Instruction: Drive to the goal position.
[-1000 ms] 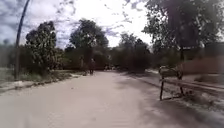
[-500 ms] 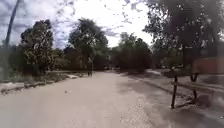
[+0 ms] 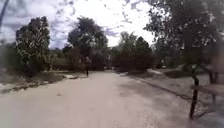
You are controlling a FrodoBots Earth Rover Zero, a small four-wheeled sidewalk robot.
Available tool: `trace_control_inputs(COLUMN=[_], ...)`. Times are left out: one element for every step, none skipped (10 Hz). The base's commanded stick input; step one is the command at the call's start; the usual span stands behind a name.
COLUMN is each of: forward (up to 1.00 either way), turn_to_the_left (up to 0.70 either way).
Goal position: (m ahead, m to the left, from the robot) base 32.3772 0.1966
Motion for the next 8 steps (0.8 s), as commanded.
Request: trace_control_inputs(forward=[0.85, 0.85, 0.85, 0.85, 0.85, 0.85, 0.85, 0.85], turn_to_the_left=[0.0, 0.0, 0.0, 0.0, 0.0, 0.0, 0.0, 0.0])
